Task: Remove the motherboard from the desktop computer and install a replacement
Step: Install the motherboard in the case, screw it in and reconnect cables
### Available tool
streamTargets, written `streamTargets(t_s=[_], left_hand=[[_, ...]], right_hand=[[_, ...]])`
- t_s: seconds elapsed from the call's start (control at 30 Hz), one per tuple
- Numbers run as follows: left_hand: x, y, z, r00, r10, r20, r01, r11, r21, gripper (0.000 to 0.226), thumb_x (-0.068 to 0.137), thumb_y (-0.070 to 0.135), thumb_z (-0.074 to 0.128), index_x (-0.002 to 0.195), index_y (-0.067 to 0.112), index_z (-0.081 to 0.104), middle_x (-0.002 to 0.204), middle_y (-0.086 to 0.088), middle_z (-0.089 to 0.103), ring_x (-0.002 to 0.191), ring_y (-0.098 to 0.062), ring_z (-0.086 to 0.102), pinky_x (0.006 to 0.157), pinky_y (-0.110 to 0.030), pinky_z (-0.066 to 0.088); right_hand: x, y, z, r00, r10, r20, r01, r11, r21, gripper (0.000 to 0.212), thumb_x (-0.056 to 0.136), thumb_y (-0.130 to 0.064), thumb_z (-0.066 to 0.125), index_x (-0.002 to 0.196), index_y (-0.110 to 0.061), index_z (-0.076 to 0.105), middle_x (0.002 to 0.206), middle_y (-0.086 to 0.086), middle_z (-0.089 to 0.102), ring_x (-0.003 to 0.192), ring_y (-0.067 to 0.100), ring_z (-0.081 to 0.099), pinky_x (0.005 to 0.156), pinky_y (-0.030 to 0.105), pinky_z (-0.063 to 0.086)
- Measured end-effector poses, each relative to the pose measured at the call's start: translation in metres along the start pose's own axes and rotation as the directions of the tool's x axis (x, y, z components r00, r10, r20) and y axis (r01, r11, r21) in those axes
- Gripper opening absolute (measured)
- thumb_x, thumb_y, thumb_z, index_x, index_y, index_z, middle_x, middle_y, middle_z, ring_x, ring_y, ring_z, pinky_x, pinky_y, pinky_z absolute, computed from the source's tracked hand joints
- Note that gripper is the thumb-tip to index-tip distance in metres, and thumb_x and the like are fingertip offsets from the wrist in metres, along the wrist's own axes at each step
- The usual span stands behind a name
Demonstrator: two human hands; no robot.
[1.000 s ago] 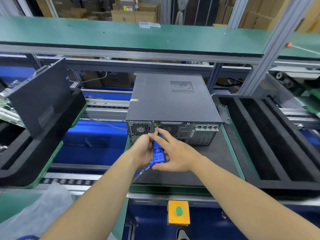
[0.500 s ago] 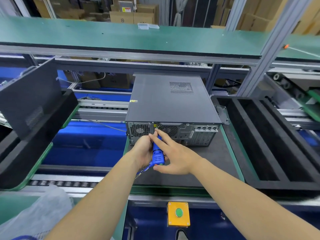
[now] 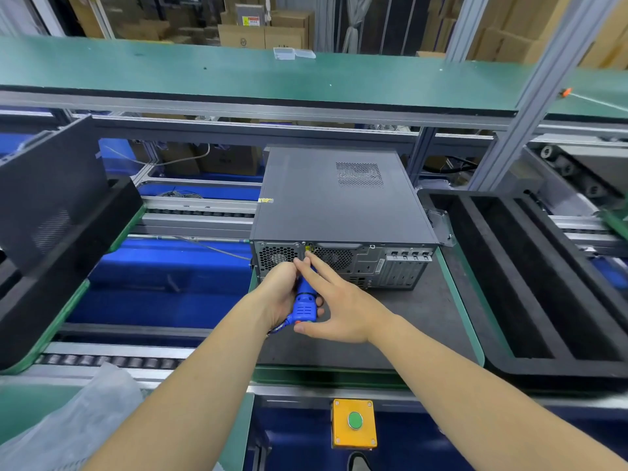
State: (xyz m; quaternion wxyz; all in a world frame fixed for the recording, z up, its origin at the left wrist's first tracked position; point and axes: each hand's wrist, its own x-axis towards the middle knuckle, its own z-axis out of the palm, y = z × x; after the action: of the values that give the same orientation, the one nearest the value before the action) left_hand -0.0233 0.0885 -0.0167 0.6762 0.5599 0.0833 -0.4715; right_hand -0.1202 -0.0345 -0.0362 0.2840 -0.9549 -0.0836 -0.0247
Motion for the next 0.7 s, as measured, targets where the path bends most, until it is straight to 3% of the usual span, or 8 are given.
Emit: streamTargets(t_s=[0.43, 0.7], left_hand=[[-0.002, -0.004, 0.012, 0.994, 0.025, -0.108, -0.017, 0.997, 0.078, 0.025, 0.102, 0.027, 0.047, 0.089, 0.012, 0.063, 0.066, -0.012, 0.058, 0.06, -0.026, 0.052, 0.066, -0.041, 0.046], [-0.009, -0.006, 0.01, 0.995, 0.036, -0.088, -0.036, 0.999, 0.009, 0.021, 0.103, 0.03, 0.048, 0.096, 0.015, 0.06, 0.072, -0.01, 0.055, 0.061, -0.026, 0.052, 0.061, -0.038, 0.045]], right_hand=[[-0.001, 0.004, 0.004, 1.0, -0.003, -0.011, 0.003, 0.998, 0.065, 0.108, 0.072, -0.064, 0.071, 0.145, -0.063, -0.009, 0.155, -0.036, -0.013, 0.116, 0.021, 0.059, 0.094, 0.041, 0.054], [-0.002, 0.0, 0.003, 0.999, -0.033, -0.009, 0.033, 0.999, 0.033, 0.108, 0.074, -0.062, 0.07, 0.146, -0.061, -0.009, 0.158, -0.032, -0.013, 0.099, 0.017, 0.064, 0.078, 0.03, 0.055]])
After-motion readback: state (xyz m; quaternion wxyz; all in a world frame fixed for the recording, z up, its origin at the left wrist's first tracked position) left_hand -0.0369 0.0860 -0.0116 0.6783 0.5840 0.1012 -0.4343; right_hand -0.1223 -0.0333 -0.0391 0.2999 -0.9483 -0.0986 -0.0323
